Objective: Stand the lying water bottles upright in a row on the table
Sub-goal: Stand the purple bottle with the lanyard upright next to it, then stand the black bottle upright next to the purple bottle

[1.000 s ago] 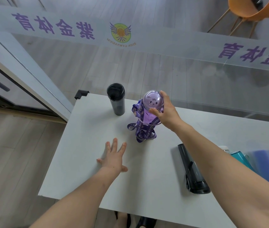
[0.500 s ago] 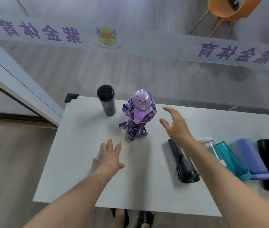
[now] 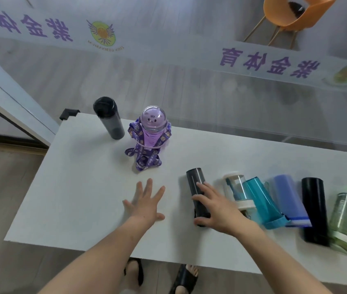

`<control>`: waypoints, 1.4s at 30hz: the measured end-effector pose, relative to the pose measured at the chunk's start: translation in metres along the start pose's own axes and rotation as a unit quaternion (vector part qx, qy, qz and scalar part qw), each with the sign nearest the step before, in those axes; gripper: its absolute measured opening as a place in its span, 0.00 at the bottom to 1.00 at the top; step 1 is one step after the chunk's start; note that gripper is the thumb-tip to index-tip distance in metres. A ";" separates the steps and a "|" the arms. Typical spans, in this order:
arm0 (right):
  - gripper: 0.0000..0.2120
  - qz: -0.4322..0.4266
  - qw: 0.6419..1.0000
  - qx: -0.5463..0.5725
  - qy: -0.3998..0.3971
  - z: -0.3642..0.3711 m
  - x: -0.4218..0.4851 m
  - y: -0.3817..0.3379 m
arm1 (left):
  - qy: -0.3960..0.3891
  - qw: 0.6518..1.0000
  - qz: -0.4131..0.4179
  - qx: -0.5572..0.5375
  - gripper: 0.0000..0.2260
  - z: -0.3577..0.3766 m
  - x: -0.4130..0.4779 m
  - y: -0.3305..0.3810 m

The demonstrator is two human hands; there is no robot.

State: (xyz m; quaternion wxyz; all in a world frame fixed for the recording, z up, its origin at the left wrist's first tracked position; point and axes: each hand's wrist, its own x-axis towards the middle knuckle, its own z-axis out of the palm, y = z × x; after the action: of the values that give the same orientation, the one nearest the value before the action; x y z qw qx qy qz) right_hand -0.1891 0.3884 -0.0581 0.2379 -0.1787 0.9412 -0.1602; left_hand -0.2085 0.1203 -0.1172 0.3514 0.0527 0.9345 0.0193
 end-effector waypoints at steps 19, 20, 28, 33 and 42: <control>0.19 0.085 0.929 0.342 0.109 -0.071 0.033 0.009 | -0.004 0.992 -0.051 -0.117 0.38 -0.013 -0.001 0.020; 0.16 0.107 0.913 0.377 0.113 -0.079 0.041 0.011 | -0.004 0.992 -0.055 -0.116 0.39 -0.014 0.000 0.022; 0.20 0.231 0.838 0.493 0.048 -0.123 0.080 0.020 | -0.017 0.994 -0.066 -0.082 0.44 -0.013 0.001 0.028; 0.24 0.226 0.849 0.476 0.038 -0.120 0.081 0.024 | -0.022 0.994 -0.065 -0.083 0.43 -0.016 -0.001 0.030; 0.34 0.185 0.806 0.525 0.200 -0.063 0.054 0.024 | 0.017 0.991 -0.092 -0.095 0.40 -0.023 0.007 0.043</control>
State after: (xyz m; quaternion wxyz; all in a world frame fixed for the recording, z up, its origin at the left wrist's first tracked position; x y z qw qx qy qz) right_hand -0.2713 0.4009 -0.0351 0.1270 0.1871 0.7557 -0.6146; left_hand -0.2250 0.1636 -0.1011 0.3389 -0.0677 0.9353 0.0762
